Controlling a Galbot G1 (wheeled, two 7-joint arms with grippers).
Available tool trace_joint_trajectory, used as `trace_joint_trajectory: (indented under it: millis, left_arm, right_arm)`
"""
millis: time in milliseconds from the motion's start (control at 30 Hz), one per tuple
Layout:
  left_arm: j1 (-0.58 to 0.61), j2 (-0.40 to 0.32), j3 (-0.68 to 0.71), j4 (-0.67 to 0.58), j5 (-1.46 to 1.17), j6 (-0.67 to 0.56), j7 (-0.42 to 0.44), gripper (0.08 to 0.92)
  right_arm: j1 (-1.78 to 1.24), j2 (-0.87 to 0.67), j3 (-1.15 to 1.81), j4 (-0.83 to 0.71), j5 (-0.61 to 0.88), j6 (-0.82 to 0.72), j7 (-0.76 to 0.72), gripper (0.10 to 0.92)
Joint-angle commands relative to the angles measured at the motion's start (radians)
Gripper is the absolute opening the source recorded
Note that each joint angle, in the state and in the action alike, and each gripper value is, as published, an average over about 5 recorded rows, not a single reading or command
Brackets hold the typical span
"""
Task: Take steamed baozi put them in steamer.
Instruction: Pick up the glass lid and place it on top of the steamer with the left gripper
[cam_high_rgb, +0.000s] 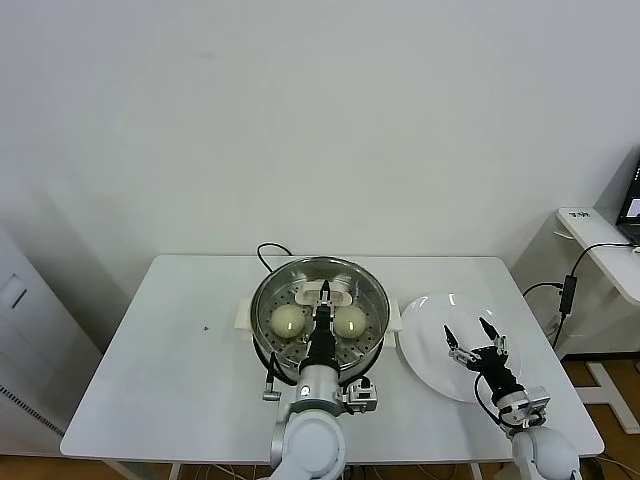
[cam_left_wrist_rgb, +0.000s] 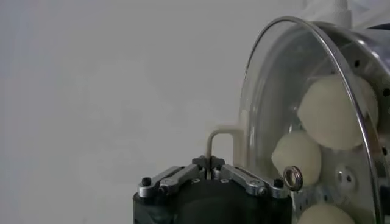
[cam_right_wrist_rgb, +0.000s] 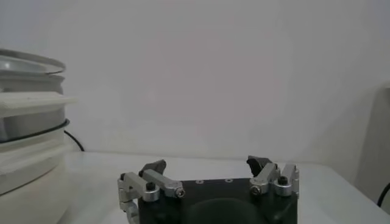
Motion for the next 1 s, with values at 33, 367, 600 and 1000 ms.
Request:
trace_joint_trajectory:
  millis: [33,367,600,1000]
  left_arm:
    - [0.013,-0.006,-0.009,0.012,0.005,-0.007,-0.015,0.101]
    - [0.021,-0.005,-0.025,0.000,-0.005,-0.016,-0.023,0.101]
    - [0.029,0.002,-0.035,0.005,-0.020,-0.026,-0.027,0.101]
    - [0.050,0.032,-0.052,-0.082,-0.229,-0.048,-0.041,0.183]
  right_arm:
    - [-0.001,0.001,-0.005,0.000,-0.001,0.002,0.000,0.823]
    - [-0.002,0.002,-0.017,0.005,-0.001,0.002,0.003,0.823]
    - [-0.005,-0.003,-0.014,0.012,0.001,0.002,0.003,0.823]
    - [-0.007,-0.005,-0.010,0.019,0.005,0.002,0.001,0.823]
